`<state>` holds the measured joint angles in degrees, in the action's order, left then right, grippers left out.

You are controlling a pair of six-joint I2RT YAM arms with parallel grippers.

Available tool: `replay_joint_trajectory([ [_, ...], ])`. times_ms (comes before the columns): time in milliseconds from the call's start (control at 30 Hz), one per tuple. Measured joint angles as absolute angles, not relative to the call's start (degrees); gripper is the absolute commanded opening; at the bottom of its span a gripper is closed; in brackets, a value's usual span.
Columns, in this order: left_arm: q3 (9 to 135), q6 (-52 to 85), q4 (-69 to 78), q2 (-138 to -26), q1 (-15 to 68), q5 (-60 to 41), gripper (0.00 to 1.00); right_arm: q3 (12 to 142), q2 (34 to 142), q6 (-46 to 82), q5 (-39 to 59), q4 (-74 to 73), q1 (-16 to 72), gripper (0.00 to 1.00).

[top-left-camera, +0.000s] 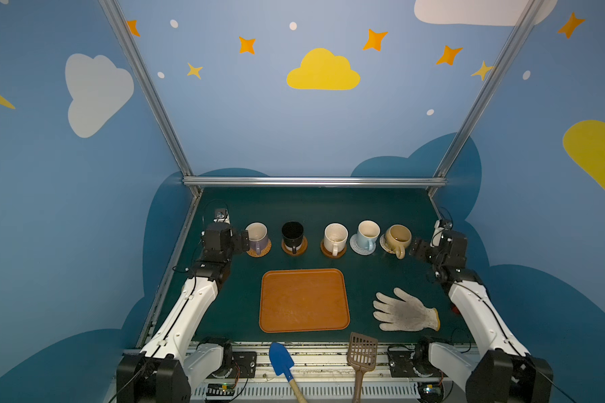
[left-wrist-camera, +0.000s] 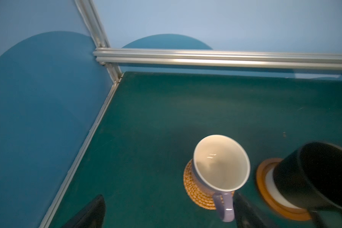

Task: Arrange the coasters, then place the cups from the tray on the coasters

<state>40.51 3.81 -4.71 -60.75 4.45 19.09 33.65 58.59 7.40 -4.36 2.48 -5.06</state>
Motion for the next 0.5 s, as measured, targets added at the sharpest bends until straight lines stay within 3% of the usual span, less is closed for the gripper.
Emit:
replay_joint_trajectory([
  [500,24.1,-0.86,25.02,-71.57,4.38,17.69,1.0,17.89,68.69,7.4,-1.56,-30.57,-4.51,0.87],
])
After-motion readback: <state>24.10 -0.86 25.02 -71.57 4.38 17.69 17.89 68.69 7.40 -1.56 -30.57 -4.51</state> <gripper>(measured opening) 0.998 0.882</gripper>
